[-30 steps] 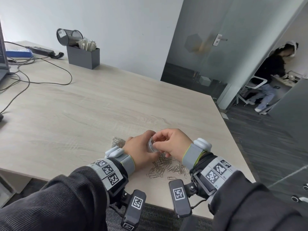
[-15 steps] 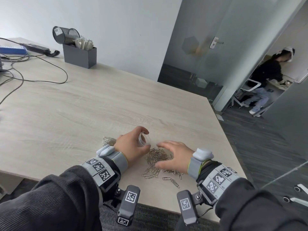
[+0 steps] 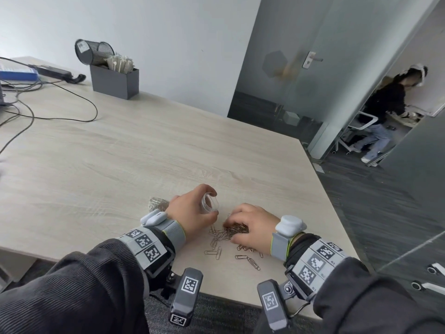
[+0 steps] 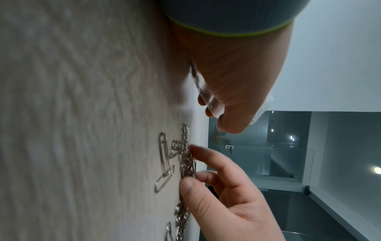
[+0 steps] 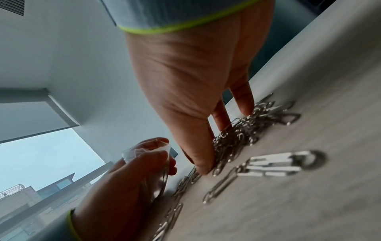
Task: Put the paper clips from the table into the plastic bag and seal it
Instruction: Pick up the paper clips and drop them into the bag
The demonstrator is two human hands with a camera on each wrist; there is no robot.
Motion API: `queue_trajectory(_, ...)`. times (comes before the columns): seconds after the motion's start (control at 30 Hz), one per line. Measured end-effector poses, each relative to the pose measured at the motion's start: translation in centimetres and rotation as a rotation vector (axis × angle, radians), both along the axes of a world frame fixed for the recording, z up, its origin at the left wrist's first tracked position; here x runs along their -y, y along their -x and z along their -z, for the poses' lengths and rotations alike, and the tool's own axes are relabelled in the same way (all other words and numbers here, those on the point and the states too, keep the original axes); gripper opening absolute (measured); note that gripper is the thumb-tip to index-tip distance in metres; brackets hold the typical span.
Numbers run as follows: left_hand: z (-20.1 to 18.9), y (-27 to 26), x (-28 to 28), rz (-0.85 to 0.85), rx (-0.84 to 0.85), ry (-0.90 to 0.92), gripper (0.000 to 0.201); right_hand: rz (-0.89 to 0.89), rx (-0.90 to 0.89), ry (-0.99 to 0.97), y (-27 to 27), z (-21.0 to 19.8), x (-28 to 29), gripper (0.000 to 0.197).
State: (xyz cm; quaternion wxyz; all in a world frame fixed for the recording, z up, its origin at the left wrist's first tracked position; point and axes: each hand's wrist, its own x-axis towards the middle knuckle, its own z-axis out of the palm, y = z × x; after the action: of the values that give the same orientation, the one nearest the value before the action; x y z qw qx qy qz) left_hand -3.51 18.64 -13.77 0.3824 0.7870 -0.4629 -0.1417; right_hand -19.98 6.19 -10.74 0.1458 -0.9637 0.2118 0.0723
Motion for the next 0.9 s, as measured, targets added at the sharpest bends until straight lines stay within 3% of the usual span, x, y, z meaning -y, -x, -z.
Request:
queue_trajectory(0.27,0.0,0.1,-0.1,0.010,0.022,-0.006,0.038,0.050,0.056,-0.015,0.7,0.0,0.7,0.024)
queue_trajectory(0.5,0.1,0.0,0.0,0.040,0.014,-0.009,0.039,0.098,0.133,-0.019,1.0,0.1,1.2,0.024)
queue_trajectory(0.9,0.4,0.1,0.1,0.039,0.059,-0.001,0.038,0.384,0.392,-0.230,-0.3,-0.5,1.4,0.018)
